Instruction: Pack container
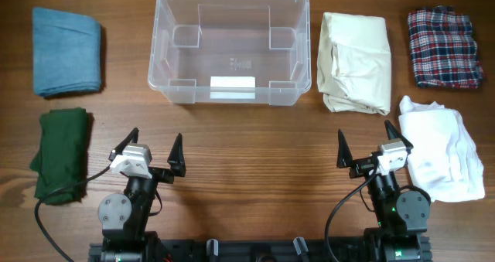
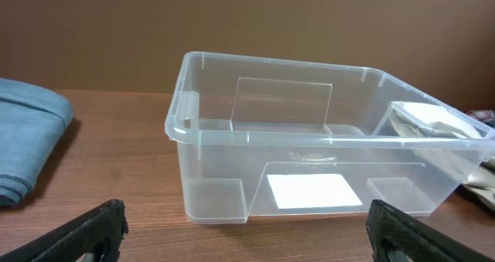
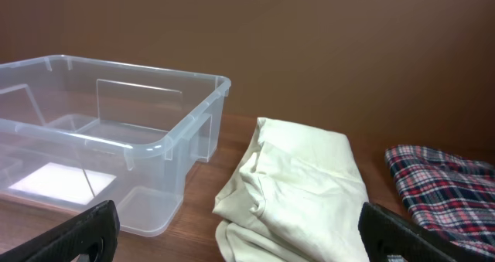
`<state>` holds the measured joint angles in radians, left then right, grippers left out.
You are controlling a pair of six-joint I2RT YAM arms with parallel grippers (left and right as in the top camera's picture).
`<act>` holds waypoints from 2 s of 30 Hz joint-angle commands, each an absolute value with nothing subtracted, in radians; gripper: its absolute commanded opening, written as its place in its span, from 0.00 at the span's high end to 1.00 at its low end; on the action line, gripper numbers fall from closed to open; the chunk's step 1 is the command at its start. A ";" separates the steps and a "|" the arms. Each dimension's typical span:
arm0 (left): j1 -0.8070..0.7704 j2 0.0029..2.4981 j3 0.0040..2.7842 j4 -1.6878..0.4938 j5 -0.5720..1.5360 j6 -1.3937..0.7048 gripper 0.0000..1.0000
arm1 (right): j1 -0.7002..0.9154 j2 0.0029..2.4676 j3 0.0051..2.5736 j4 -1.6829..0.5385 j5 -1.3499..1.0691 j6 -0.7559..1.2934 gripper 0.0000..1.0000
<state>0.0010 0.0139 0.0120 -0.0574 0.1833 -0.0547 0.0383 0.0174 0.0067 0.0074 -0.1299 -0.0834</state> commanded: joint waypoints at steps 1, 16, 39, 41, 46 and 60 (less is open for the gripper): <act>-0.005 0.007 0.006 -0.060 0.174 -0.060 0.00 | 0.034 0.018 0.005 0.010 -0.127 -0.076 0.00; -0.005 0.007 0.006 -0.060 0.174 -0.060 0.00 | 0.034 0.018 0.005 0.010 -0.127 -0.076 0.00; -0.005 0.007 0.006 -0.060 0.174 -0.060 0.00 | 0.034 0.018 0.005 0.010 -0.127 -0.076 0.00; -0.005 0.007 0.006 -0.060 0.174 -0.060 0.00 | 0.034 0.018 0.005 0.010 -0.127 -0.076 0.00; -0.005 0.007 0.006 -0.060 0.174 -0.061 0.00 | 0.034 0.018 0.005 0.010 -0.127 -0.076 0.00; -0.005 0.007 0.006 -0.060 0.174 -0.061 0.00 | 0.034 0.018 0.008 0.027 -0.126 -0.070 0.00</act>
